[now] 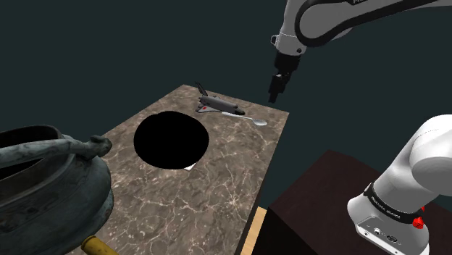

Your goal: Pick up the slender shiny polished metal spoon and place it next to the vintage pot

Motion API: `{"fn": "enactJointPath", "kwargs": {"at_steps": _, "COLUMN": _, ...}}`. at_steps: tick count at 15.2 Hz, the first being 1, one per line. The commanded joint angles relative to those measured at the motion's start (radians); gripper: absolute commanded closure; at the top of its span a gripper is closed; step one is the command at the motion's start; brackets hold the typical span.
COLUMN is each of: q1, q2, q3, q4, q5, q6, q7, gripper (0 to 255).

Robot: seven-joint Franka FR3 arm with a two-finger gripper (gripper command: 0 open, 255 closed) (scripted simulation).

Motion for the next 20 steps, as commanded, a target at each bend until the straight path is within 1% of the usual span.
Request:
{"fn": "enactJointPath", "kwargs": {"at_steps": 1, "q1": 0.012, "q2": 0.072, "q3": 0.015, "q4": 0.013, "q5": -0.012, "q6": 0.057, "q7": -0.017, "gripper": 0}}
{"fn": "enactJointPath", "kwargs": {"at_steps": 7, "q1": 0.034, "q2": 0.282, "q3": 0.045, "q4": 0.075, "q5": -0.07, "q6": 0.193, "q7": -0.061, "gripper": 0}}
{"fn": "enactJointPath", "kwargs": {"at_steps": 14, "q1": 0.032, "q2": 0.344, "q3": 0.045, "q4": 0.04, "q5": -0.08, "q6": 0.29, "q7": -0.054, "gripper": 0}}
{"fn": "enactJointPath", "kwargs": {"at_steps": 20, "q1": 0.032, "q2": 0.349, "q3": 0.045, "q4": 0.038, "q5": -0.081, "q6": 0.298, "q7": -0.053, "gripper": 0}}
